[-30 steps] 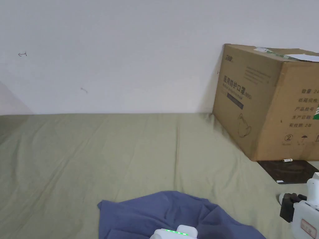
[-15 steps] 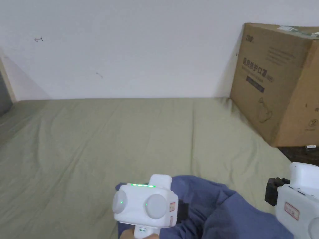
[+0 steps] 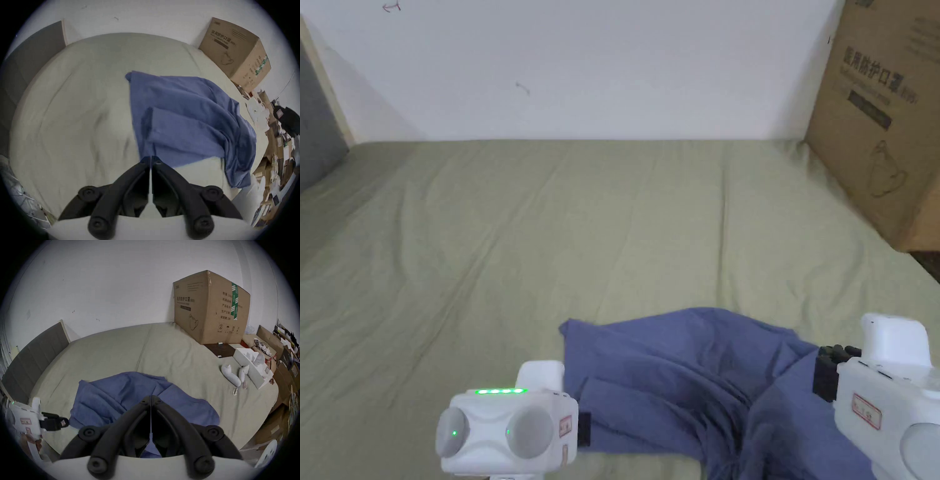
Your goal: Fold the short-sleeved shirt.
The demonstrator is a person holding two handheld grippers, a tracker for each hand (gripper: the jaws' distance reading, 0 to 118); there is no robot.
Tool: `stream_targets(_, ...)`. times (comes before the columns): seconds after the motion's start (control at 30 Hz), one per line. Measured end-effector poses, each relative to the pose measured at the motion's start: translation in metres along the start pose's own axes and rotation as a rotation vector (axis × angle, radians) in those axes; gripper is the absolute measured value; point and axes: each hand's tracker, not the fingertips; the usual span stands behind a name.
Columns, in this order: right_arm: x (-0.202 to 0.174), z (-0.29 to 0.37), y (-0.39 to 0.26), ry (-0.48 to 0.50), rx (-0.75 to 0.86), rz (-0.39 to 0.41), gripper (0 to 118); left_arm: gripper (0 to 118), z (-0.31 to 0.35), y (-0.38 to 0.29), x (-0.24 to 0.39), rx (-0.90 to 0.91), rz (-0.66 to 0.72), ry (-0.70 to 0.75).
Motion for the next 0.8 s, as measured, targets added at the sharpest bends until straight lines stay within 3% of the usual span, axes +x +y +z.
stream_targets(0.03,0.000,-0.004,0.001,0.001,-0.006,0.002,0,27,-0.003,0.011,-0.005,0.009,0.015,0.000)
stream_targets(0.1,-0.001,-0.012,0.002,0.003,-0.016,0.004,0,79,-0.010,0.036,-0.013,0.017,0.039,-0.005)
stream_targets(0.13,-0.001,-0.016,0.003,0.003,-0.022,0.005,0,90,-0.015,0.050,-0.017,0.032,0.063,0.000)
stream_targets(0.3,-0.003,-0.039,0.007,0.005,-0.051,0.015,0,91,-0.060,0.119,-0.034,0.035,0.119,0.074)
stream_targets(0.4,-0.004,-0.054,0.007,0.003,-0.071,0.022,0,88,-0.092,0.142,-0.035,-0.007,0.118,0.071)
stream_targets(0.43,-0.004,-0.059,0.007,0.005,-0.080,0.022,0,82,-0.103,0.145,-0.035,-0.027,0.113,0.064)
stream_targets(0.5,-0.004,-0.067,0.006,0.006,-0.097,0.019,0,56,-0.120,0.146,-0.034,-0.057,0.112,0.064)
stream_targets(0.57,-0.003,-0.074,0.005,0.005,-0.111,0.021,0,52,-0.126,0.139,-0.031,-0.044,0.079,0.080)
stream_targets(0.67,-0.002,-0.081,0.002,-0.001,-0.131,0.018,0,2,-0.109,0.131,-0.024,0.024,-0.003,0.092)
stream_targets(0.8,-0.004,-0.086,0.005,0.011,-0.141,0.015,0,2,-0.102,0.136,-0.032,0.013,0.068,0.048)
